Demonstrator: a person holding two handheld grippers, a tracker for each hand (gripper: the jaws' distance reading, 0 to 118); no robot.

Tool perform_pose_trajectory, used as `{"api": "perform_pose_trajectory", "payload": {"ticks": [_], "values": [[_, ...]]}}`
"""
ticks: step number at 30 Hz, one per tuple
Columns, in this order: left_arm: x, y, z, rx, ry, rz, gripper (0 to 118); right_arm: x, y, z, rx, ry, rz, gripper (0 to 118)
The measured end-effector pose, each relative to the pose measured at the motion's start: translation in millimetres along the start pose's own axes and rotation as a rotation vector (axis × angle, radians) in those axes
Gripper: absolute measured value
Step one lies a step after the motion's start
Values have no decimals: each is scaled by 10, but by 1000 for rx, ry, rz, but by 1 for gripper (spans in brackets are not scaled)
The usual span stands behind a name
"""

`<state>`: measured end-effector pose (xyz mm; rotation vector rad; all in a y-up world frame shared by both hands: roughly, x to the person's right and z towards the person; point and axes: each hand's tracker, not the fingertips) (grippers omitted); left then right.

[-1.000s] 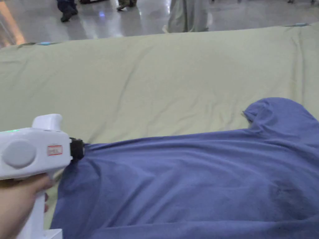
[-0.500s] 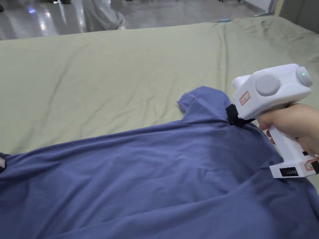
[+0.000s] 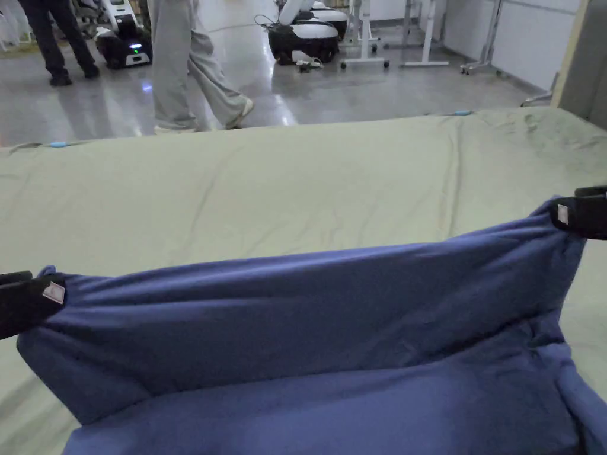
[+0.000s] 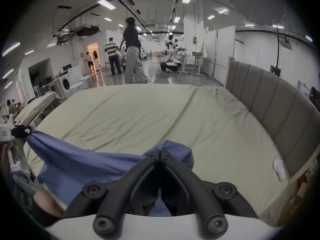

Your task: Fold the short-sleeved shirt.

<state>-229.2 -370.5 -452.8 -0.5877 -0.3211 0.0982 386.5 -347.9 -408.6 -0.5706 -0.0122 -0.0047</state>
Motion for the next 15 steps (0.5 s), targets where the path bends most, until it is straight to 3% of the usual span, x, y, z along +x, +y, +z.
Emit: {"api": "perform_pose_trajectory", "payload": {"ticks": [4, 9, 11, 15], "values": [[39, -599, 218, -42, 9, -55, 3, -40, -658, 367, -59, 2, 15, 3], [-105, -1434, -141, -186, 45, 20, 3, -195, -1600, 73, -229, -100, 100, 3], [-135, -1674, -255, -226, 77, 29, 3, -200, -1866, -69, -269, -133, 71, 3], [-209, -1829, -213, -126, 65, 32, 16, -156, -2105, -143, -185, -155, 65, 4]]}}
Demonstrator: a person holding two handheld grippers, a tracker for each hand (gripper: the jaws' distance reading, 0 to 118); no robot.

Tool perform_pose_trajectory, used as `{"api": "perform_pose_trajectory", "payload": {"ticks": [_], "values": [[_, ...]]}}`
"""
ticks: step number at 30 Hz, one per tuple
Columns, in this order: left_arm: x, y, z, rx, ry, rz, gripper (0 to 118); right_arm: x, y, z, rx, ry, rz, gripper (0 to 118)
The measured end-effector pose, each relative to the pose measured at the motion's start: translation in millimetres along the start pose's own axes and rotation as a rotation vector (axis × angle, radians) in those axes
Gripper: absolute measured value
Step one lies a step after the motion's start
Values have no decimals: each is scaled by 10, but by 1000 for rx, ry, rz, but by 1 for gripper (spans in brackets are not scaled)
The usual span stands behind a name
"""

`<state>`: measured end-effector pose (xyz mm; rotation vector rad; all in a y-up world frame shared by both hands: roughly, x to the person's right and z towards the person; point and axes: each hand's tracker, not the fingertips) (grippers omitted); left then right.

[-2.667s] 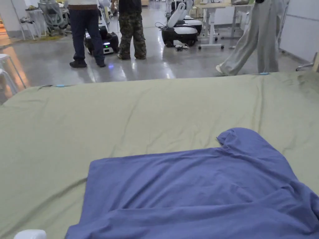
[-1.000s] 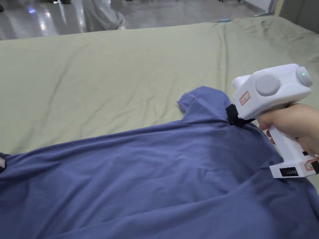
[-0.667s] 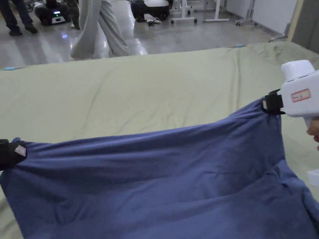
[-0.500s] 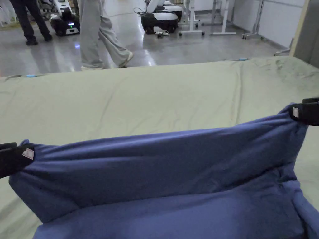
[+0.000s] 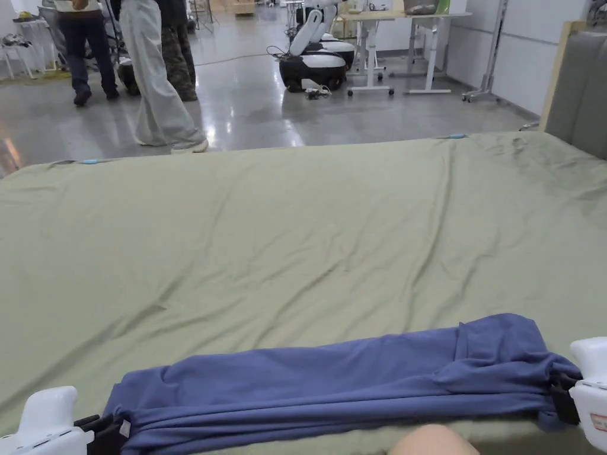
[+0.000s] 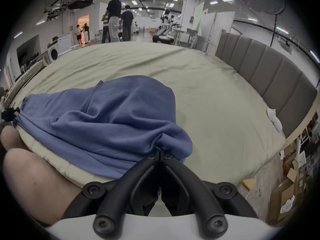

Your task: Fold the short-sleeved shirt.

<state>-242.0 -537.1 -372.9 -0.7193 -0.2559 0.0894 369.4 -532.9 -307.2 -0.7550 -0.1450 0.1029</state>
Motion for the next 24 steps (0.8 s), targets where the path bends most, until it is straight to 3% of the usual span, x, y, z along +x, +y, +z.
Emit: {"api": "perform_pose_trajectory", "payload": {"ticks": [1, 2, 3, 4, 5, 7, 9, 10, 11, 12, 13, 14, 16, 19, 21, 22, 24], "values": [[-19, 27, 20, -18, 10, 19, 16, -20, -2, 28, 31, -8, 10, 4], [-22, 80, 84, -31, 23, 46, 51, -16, 9, 67, 26, 0, 8, 26], [-71, 132, 141, -54, 26, 88, 90, 16, 27, 117, 22, -10, -5, 60], [-134, 175, 235, -51, -19, 128, 114, 55, 50, 206, 35, -40, -28, 97], [-182, 212, 411, -1, -89, 175, 118, 96, 62, 354, 75, -8, -64, 118], [-282, 276, 744, 89, -203, 241, 118, 59, 138, 784, 215, 40, -102, 118], [-406, 320, 1024, 70, -309, 305, 118, -6, 199, 1161, 243, 102, -97, 112], [-495, 317, 1156, 60, -384, 333, 117, -64, 192, 1342, 269, 159, -81, 90], [-565, 298, 1253, 69, -435, 339, 71, -204, 197, 1552, 310, 190, -51, 1], [-625, 292, 1339, 74, -445, 354, 0, -363, 231, 1640, 308, 164, 3, 2], [-637, 269, 1375, 87, -393, 363, 0, -485, 208, 1863, 339, 101, 33, 2], [-679, 264, 1394, 151, -340, 387, 0, -561, 172, 1870, 345, 134, 29, 2], [-913, 279, 1244, 59, -508, 439, 0, -743, 142, 1916, 368, 161, 33, 2], [-952, 105, 1138, 43, -492, 474, 0, -903, 254, 1862, 368, 192, 2, 2], [-1092, 96, 889, -1, -560, 539, 0, -1009, 329, 1831, 369, 222, -7, 2], [-1271, 135, 695, -32, -617, 582, 5, -1060, 384, 1797, 361, 251, 12, 2], [-1418, 150, 390, -96, -738, 673, 105, -1170, 449, 1734, 341, 245, 39, 2]]}}
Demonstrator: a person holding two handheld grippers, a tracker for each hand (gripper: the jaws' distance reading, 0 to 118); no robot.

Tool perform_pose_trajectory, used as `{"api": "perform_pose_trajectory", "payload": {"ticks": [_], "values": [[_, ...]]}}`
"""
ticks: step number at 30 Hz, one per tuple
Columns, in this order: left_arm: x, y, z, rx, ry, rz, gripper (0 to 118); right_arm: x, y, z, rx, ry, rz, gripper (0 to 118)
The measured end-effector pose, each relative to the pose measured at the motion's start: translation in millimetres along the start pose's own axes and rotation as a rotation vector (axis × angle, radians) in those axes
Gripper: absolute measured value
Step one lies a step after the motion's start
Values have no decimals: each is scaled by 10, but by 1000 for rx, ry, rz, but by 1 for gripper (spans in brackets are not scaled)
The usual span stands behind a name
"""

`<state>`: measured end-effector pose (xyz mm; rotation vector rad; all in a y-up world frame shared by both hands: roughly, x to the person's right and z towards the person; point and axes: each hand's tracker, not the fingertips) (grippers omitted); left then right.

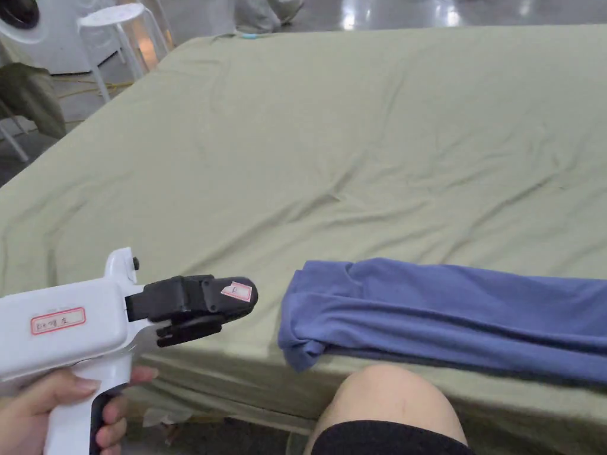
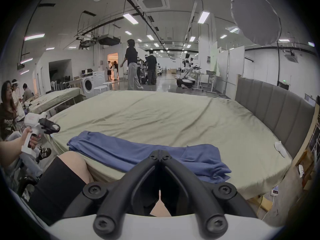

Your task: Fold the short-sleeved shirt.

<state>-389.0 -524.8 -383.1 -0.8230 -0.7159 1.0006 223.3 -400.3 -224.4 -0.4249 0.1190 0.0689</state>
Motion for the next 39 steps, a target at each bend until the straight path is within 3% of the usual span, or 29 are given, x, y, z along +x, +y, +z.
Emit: {"api": "perform_pose_trajectory", "payload": {"ticks": [1, 7, 9, 12, 13, 14, 15, 16, 18, 29, 35, 39], "values": [[-111, 104, -104, -52, -45, 15, 118, -43, 15, -47, -7, -1, 7, 2], [-488, 252, -773, -220, -27, 143, 118, -151, 79, -229, -34, 40, -46, 2], [-365, 275, -1006, -271, -124, 78, 118, -188, 80, -286, -40, 41, -46, 2], [-220, 216, -1338, -315, -52, 29, 118, -198, 47, -381, -48, 60, -65, 2], [-192, 211, -1432, -323, -16, 15, 100, -204, 39, -415, -51, 71, -78, 2], [-189, 189, -1556, -338, 54, 2, 6, -248, 32, -444, -51, 68, -72, 2], [-194, 116, -1631, -347, 157, -11, 8, -281, 28, -462, -51, 65, -60, 2], [-248, 99, -1679, -387, 170, -29, 8, -298, 31, -477, -57, 62, -39, 2], [-182, 86, -1650, -372, 97, -26, 8, -317, 55, -483, -60, 50, -36, 2], [132, 391, -1135, -262, 127, -25, 8, -265, 146, -309, -37, -3, -15, 2], [211, 961, -578, -203, 290, -62, 8, -203, 171, -244, -41, -39, 10, 2], [598, 1078, -473, -248, 465, -142, 8, -183, 160, -263, -43, -44, -4, 2]]}}
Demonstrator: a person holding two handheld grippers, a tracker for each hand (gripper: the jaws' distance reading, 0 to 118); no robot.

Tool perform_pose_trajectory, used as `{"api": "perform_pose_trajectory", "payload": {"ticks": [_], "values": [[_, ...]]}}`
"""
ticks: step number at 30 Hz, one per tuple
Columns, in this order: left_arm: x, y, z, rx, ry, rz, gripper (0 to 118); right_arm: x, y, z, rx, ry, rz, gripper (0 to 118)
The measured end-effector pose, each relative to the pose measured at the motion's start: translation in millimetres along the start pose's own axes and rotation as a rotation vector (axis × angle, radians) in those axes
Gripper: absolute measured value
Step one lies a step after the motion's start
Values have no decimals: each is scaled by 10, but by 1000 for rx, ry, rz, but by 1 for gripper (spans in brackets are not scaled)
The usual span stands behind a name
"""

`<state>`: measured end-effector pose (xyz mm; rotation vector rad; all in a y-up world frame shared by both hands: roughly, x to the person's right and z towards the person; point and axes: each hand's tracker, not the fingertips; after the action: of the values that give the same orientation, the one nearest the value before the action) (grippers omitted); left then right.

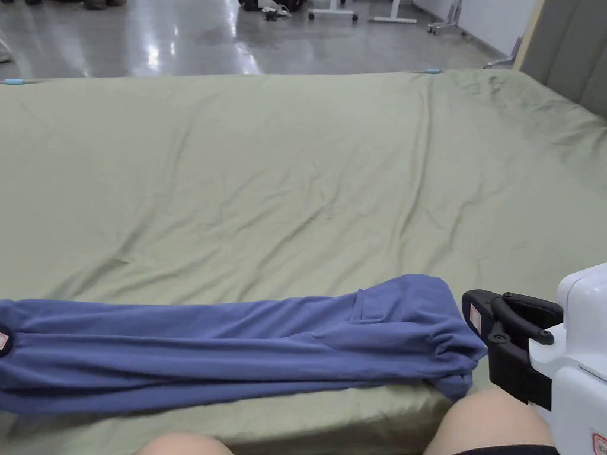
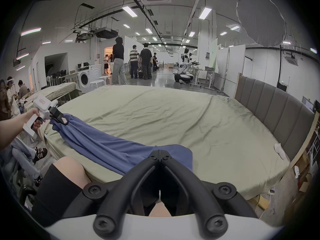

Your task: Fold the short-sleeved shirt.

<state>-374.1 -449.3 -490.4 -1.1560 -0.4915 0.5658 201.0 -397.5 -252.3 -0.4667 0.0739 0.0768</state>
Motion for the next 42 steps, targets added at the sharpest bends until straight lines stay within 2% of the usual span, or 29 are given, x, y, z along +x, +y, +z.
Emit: {"api": "perform_pose_trajectory", "payload": {"ticks": [4, 6, 10, 15, 16, 17, 19, 20, 21, 23, 25, 26, 28, 29, 30, 31, 33, 36, 39, 42], "values": [[701, 93, 72, -6, 159, -168, 8, -24, -14, -28, 14, 26, 4, 2], [1100, 61, -67, 3, 220, -227, 8, -13, -42, -38, 20, 64, -19, 2], [1726, -115, -898, -113, 261, -351, 8, 57, -115, 14, 9, 91, -24, 2], [2040, -271, -1942, -217, 231, -373, 9, 223, -202, 203, 17, 70, -55, 2], [2068, -284, -2107, -216, 236, -372, 14, 261, -222, 246, 16, 69, -56, 2], [2077, -312, -2243, -214, 243, -365, 32, 290, -241, 281, 15, 65, -58, 2], [2087, -372, -2419, -221, 224, -385, 95, 337, -267, 332, 14, 42, -63, 2], [2108, -453, -2428, -209, 127, -421, 114, 361, -282, 349, 14, 35, -68, 2], [2134, -531, -2399, -177, 49, -442, 116, 381, -291, 357, 15, 34, -74, 2], [2221, -646, -2248, -149, 33, -475, 116, 402, -303, 340, 18, 38, -86, 2], [2222, -650, -1997, -101, 64, -514, 113, 390, -309, 290, 14, 41, -94, 2], [2211, -638, -1860, -75, 75, -519, 106, 368, -309, 275, 14, 46, -95, 2], [2219, -620, -1611, -6, 105, -490, 101, 320, -311, 252, 16, 65, -91, 2], [2209, -600, -1575, 8, 151, -481, 64, 292, -311, 248, 19, 76, -87, 2], [2194, -597, -1590, 27, 202, -482, 19, 263, -308, 239, 20, 87, -84, 2], [2225, -601, -1626, 58, 266, -505, 0, 235, -302, 227, 16, 94, -79, 2], [2219, -649, -1852, -14, 279, -519, 0, 189, -293, 195, 10, 93, -65, 2], [2298, -741, -2266, -78, 203, -484, 0, 141, -252, 184, 4, 80, -48, 2], [2399, -829, -2655, -127, 231, -477, 0, 115, -208, 193, 4, 75, -48, 2], [2588, -959, -2706, -116, 221, -550, 0, 61, -187, 184, 7, 68, -42, 2]]}}
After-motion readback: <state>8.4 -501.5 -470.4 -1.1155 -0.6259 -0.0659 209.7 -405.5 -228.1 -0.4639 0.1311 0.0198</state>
